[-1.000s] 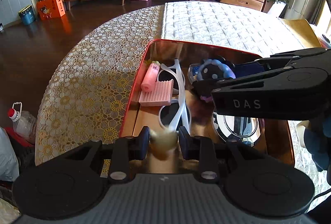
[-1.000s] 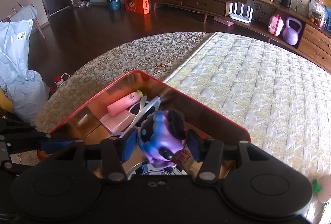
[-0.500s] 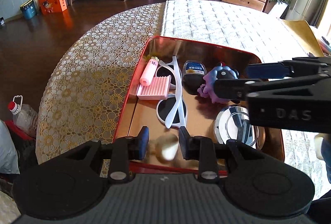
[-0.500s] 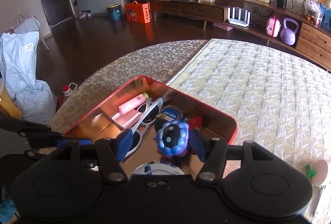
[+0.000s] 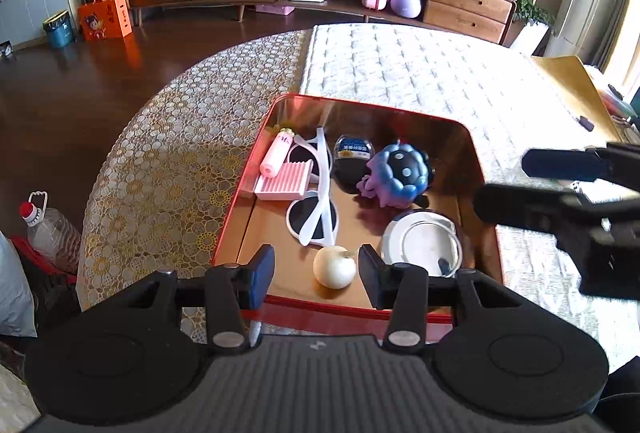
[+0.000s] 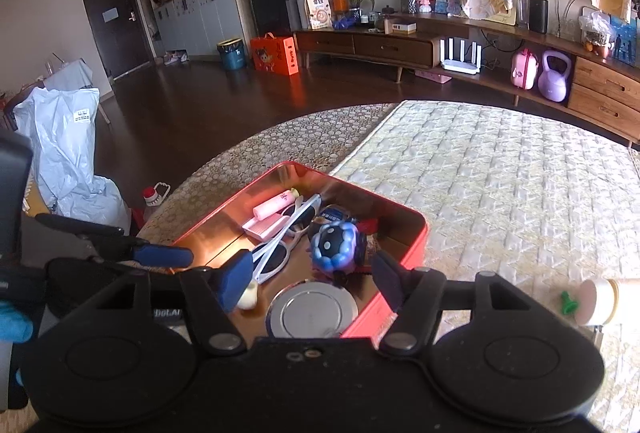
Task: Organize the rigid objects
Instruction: 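Withdraw both open grippers from the tin toward the white bottle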
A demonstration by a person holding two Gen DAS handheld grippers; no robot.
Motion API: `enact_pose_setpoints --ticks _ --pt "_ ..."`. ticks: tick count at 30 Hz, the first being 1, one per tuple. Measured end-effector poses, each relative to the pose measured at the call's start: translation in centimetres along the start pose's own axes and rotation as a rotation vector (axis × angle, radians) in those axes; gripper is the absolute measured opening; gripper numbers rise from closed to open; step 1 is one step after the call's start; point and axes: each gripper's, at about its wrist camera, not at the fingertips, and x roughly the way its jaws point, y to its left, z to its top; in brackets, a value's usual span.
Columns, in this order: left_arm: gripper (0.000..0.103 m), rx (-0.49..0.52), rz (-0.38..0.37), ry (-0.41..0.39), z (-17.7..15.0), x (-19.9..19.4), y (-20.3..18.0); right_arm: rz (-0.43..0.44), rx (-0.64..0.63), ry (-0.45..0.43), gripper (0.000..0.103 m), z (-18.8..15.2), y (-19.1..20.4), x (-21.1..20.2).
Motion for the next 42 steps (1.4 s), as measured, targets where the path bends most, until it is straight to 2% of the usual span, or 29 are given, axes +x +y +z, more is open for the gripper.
enact_pose_setpoints --ticks 3,5,15,19,23,27,29,33,35,42 --pt "0.048 0.005 -0.006 -0.014 -0.1 -0.8 -0.6 0.006 0.008 -0.019 0.071 -0.8 -0.2 -1.5" --pt "0.055 0.007 -0.011 -0.027 -0.2 -1.3 -1.0 0.002 0.007 -0.033 0.075 -1.2 -0.4 -2.4" --pt "0.056 0.046 -0.063 -0.047 -0.4 -2.3 -4.8 -0.067 0.05 -0.102 0.09 -3.8 -2.5 -7.0" --pt "0.065 0.071 -0.083 -0.052 -0.4 -2.3 -7.1 -0.095 0.091 -0.123 0.092 -4.9 -4.3 -8.6" --pt "0.066 0.097 -0.104 -0.049 -0.4 -2.1 -9.4 -0.144 0.124 -0.144 0.098 -5.8 -6.2 -9.9" --pt "0.067 0.128 -0.121 -0.048 -0.3 -1.8 -11.6 -0.186 0.161 -0.151 0.101 -6.9 -8.1 -10.7" --pt "0.076 0.141 -0.129 -0.057 -0.2 -1.7 -12.8 -0.211 0.175 -0.153 0.102 -7.5 -9.0 -11.0" --pt "0.076 0.154 -0.169 -0.071 0.2 -1.5 -14.8 -0.242 0.196 -0.147 0.102 -8.4 -10.7 -11.3" --pt "0.081 0.163 -0.178 -0.077 0.6 -1.3 -15.7 -0.251 0.2 -0.142 0.102 -8.8 -11.4 -11.4" --pt "0.082 0.188 -0.246 -0.091 2.2 -0.2 -19.1 -0.273 0.205 -0.122 0.102 -10.2 -14.0 -11.2"
